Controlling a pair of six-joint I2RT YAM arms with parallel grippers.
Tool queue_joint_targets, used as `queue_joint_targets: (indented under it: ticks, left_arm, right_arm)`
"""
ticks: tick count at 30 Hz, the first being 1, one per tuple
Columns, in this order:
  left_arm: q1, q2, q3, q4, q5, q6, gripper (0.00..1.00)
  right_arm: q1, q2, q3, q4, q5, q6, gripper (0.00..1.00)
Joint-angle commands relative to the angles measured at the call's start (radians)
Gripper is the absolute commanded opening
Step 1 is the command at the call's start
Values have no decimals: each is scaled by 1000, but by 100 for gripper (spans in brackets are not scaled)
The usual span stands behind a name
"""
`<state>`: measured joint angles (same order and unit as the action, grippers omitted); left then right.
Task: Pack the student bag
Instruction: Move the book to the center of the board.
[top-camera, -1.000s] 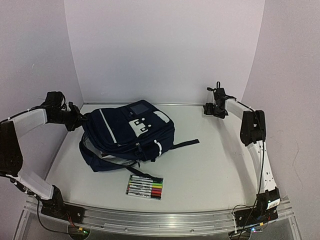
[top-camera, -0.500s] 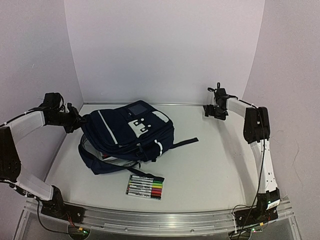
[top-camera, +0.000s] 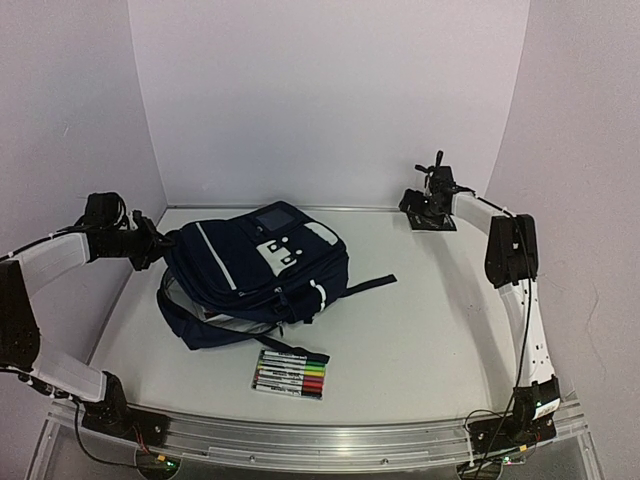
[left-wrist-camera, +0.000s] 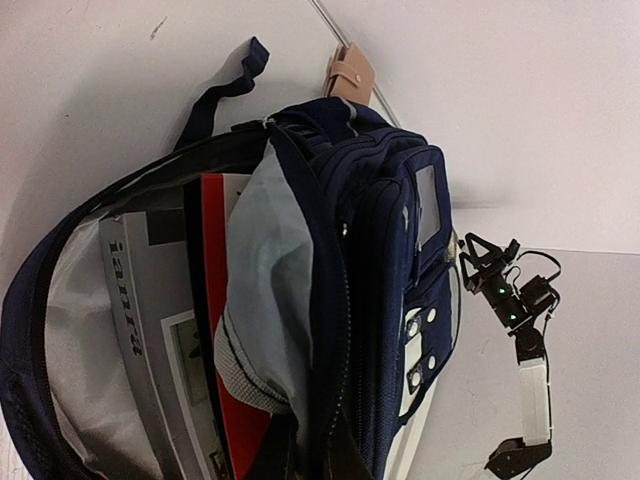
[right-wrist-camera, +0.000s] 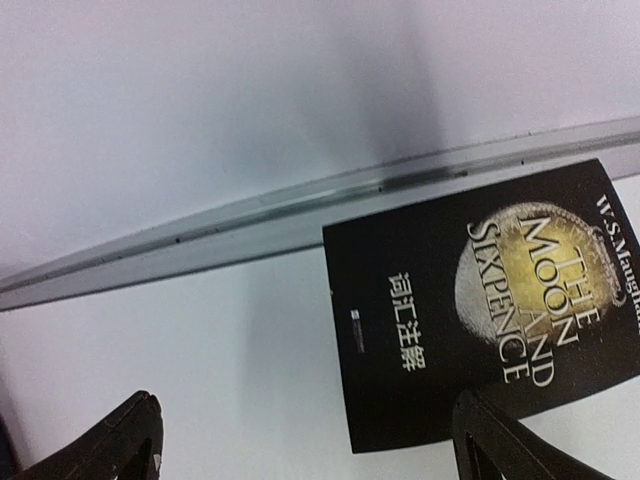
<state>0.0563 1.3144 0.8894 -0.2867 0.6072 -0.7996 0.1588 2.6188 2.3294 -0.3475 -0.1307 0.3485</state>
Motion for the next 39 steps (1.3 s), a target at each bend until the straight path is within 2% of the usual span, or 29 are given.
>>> queue_joint_targets:
  ticks: [1, 12, 19, 26, 39]
  left_arm:
    - [0, -18, 39, 107, 69, -27, 0]
    - [-3, -18, 57, 119, 114, -30, 0]
    - [-57, -9, 115, 133, 167, 28, 0]
    - [-208, 103, 231, 116, 160, 101, 0]
    - [-395, 294, 308, 321, 181, 27, 0]
  right_arm:
    - [-4, 74, 85, 78, -25, 98, 98]
    - [-12, 129, 50, 89, -104, 254, 98]
    - [-13, 31, -175, 72, -121, 385, 96]
    - [-13, -93, -385, 63, -112, 402, 95]
    - [10, -418, -954, 161, -74, 401, 95]
